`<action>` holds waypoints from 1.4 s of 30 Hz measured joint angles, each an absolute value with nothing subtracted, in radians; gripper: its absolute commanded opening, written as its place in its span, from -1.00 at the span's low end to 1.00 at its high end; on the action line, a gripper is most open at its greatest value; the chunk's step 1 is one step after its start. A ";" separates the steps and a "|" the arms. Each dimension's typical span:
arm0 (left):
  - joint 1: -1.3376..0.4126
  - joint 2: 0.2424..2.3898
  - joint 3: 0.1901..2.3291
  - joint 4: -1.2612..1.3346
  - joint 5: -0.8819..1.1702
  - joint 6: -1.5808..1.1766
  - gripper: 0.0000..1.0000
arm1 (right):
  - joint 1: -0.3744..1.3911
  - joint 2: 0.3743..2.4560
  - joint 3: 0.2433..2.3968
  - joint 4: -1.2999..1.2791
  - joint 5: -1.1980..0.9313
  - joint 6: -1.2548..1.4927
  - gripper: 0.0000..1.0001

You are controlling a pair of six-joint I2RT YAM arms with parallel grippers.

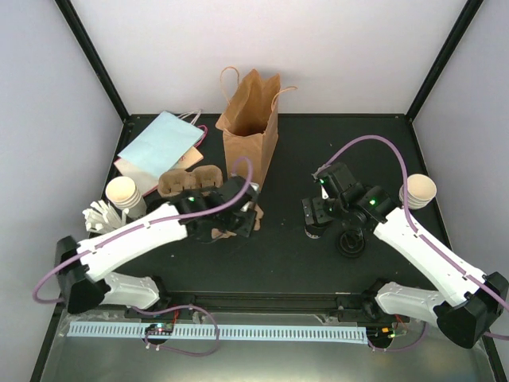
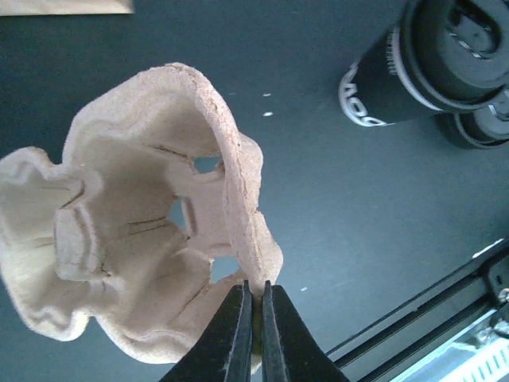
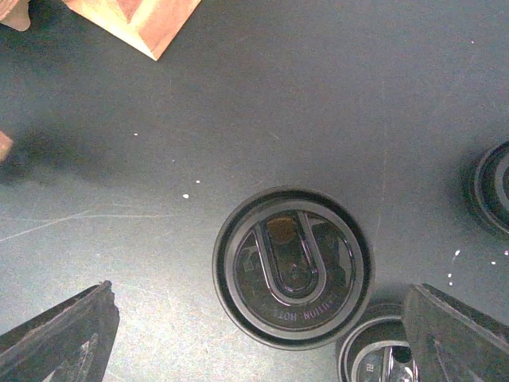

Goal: Pack the takeout coffee

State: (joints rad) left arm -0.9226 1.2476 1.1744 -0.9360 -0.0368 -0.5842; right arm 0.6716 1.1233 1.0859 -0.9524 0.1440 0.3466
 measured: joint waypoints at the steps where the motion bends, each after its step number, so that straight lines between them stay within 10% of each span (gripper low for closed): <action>1: -0.952 1.276 1.174 -0.907 -0.046 -0.607 -0.84 | 0.672 1.123 1.086 -0.955 0.144 0.347 1.00; 6: -1.048 1.399 1.173 -0.761 -0.059 -0.701 0.17 | 0.672 1.122 1.086 -0.978 0.152 0.365 1.00; 9: -1.076 1.425 1.173 -0.694 -0.054 -0.728 0.43 | 0.672 1.115 1.086 -0.994 0.157 0.381 1.00; 42: -0.531 0.991 0.929 -0.737 0.112 -0.440 0.51 | 1.022 1.581 1.230 -0.975 0.125 1.084 0.82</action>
